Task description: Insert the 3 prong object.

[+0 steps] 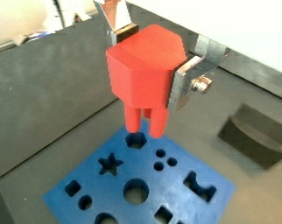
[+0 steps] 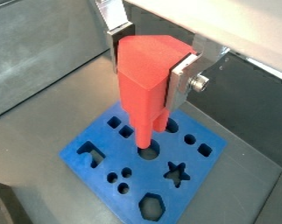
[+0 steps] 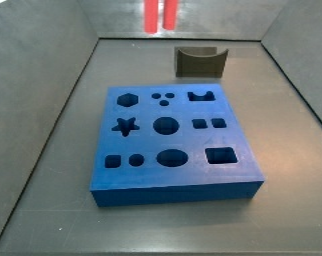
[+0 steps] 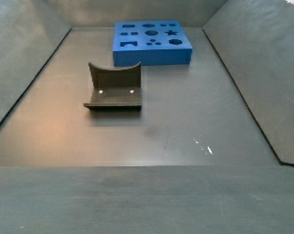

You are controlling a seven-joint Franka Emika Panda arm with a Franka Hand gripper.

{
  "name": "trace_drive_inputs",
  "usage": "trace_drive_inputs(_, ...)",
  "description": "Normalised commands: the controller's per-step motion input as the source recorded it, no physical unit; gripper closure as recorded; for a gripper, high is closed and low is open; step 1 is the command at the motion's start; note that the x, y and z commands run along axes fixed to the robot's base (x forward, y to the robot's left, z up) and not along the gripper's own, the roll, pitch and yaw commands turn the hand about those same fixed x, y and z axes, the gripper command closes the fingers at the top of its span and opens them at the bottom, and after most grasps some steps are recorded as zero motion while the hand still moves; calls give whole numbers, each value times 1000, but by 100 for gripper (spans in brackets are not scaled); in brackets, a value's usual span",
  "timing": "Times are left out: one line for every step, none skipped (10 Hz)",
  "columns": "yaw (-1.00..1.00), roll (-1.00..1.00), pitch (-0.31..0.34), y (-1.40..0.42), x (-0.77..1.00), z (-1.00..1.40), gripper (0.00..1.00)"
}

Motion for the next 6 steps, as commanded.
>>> trace_drive_inputs(620, 103, 0, 346, 189, -814, 100)
trace_drive_inputs(651, 83, 0, 346, 157, -871, 100)
trace_drive_inputs(737, 3, -14, 351, 89, -1000, 100)
trace_drive_inputs(811, 0, -33, 317, 17, -1000, 100)
trace_drive_inputs(889, 0, -36, 214, 0, -934, 100)
trace_drive_inputs(1000, 0, -29, 71, 0, -780, 100)
